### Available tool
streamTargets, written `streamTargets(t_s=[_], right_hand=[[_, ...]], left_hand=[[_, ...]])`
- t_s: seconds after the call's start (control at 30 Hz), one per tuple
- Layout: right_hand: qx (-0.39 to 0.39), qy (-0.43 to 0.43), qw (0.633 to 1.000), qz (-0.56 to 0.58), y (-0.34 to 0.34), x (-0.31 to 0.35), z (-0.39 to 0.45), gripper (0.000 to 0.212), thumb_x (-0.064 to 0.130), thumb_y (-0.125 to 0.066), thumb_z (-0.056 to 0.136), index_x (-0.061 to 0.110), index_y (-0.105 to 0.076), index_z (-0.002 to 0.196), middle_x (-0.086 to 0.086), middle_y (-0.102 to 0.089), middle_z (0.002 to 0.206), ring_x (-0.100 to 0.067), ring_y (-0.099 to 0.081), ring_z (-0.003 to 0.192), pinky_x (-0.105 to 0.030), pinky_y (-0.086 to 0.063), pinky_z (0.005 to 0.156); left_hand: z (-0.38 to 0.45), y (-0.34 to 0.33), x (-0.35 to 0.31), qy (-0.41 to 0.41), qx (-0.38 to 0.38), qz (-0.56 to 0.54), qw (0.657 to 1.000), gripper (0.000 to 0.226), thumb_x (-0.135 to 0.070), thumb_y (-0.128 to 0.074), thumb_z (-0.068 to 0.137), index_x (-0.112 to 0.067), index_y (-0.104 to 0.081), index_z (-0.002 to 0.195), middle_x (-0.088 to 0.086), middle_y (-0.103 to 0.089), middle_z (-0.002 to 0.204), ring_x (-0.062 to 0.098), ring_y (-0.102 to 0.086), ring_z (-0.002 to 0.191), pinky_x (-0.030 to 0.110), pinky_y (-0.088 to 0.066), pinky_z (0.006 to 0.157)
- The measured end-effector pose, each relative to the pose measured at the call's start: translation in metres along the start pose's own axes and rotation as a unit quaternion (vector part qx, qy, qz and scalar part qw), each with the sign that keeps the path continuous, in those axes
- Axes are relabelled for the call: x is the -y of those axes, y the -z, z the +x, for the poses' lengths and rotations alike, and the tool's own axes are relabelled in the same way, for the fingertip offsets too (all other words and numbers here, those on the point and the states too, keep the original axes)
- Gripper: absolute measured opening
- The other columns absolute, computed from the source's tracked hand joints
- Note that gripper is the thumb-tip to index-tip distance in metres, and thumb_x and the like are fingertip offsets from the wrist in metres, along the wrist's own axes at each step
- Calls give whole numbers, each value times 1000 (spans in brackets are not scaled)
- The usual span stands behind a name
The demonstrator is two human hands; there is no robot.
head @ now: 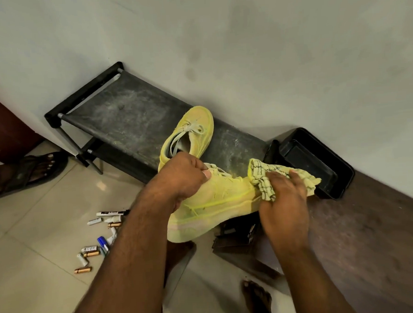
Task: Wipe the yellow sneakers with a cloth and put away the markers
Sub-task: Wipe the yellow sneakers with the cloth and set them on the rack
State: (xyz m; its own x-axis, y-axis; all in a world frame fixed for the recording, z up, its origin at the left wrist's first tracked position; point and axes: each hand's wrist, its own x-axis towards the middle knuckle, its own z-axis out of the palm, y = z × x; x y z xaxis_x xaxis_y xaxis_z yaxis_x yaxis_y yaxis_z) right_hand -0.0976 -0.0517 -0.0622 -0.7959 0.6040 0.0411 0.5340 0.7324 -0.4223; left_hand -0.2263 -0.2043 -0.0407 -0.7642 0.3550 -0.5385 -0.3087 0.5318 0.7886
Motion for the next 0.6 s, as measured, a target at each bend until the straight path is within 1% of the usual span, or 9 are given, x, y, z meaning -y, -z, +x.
streamTargets(t_s=[0.07, 0.17, 0.2, 0.3, 0.37, 0.4, 0.47, 0.53, 0.6], right_hand=[[-18, 31, 999, 13, 5, 6, -10, 57, 1, -64, 73, 12, -58, 130, 0, -57, 133, -22, -24, 140, -34, -27, 110], [-2, 114, 993, 1, 7, 16, -29, 64, -7, -66, 64, 12, -62, 125, 1, -59, 130, -23, -27, 139, -33, -29, 105], [2, 107, 994, 4, 9, 13, -27, 64, -7, -66, 65, 13, -61, 126, 1, -58, 132, -21, -26, 140, -33, -29, 106], [-3, 3, 1000, 11, 29, -13, -12, 59, -2, -62, 72, 14, -59, 129, 0, -56, 134, -19, -22, 141, -33, -26, 110], [-33, -28, 999, 17, 47, -28, -14, 51, 0, -55, 78, 15, -61, 126, -1, -59, 130, -23, -28, 138, -32, -25, 109], [-51, -29, 998, 20, 54, -28, -22, 49, 2, -51, 79, 16, -62, 125, 1, -60, 128, -23, -30, 136, -31, -24, 108], [-74, -5, 997, 25, 62, -20, -43, 55, 6, -47, 73, 15, -62, 125, 8, -58, 126, -22, -29, 137, -30, -23, 109], [-60, 31, 998, 10, 61, -20, -57, 58, 1, -52, 70, 13, -61, 126, 7, -56, 129, -22, -26, 139, -35, -24, 112], [-37, 18, 999, -16, 59, -33, -56, 61, -3, -57, 71, 14, -58, 130, 4, -55, 135, -21, -24, 141, -35, -24, 113]], left_hand=[[1, 0, 0, -4, -2, 1, 1000, 17, -12, -62, 92, -9, -72, 106, 5, -68, 109, 20, -61, 101, 31, -48, 91], [0, 2, -2, -31, 19, -11, 999, 14, -11, -62, 92, -10, -74, 98, 2, -71, 99, 17, -63, 96, 31, -51, 89], [-1, 4, -1, -49, 37, -14, 998, 13, -11, -62, 92, -12, -75, 94, -2, -71, 94, 14, -64, 92, 30, -52, 87], [-8, 7, -3, -124, 108, 30, 986, 16, -11, -61, 93, -15, -75, 87, -12, -69, 81, -2, -61, 77, 19, -46, 73], [-10, 10, -3, -160, 131, 46, 977, 15, -10, -61, 92, -13, -75, 89, -10, -71, 84, -3, -63, 79, 19, -45, 75], [-10, 11, -3, -172, 140, 40, 974, 15, -9, -61, 92, -11, -76, 92, -9, -73, 89, -2, -64, 85, 19, -46, 79], [-10, 9, -4, -186, 155, 14, 970, 18, -8, -62, 90, -9, -74, 103, -7, -74, 103, 0, -65, 100, 20, -47, 90], [-11, 3, -5, -192, 161, 10, 968, 20, -7, -62, 89, -9, -73, 107, -5, -73, 109, 3, -64, 105, 24, -47, 95], [-13, -7, -6, -198, 173, 38, 964, 19, -7, -63, 89, -10, -73, 105, -8, -72, 107, 2, -64, 104, 25, -47, 95]])
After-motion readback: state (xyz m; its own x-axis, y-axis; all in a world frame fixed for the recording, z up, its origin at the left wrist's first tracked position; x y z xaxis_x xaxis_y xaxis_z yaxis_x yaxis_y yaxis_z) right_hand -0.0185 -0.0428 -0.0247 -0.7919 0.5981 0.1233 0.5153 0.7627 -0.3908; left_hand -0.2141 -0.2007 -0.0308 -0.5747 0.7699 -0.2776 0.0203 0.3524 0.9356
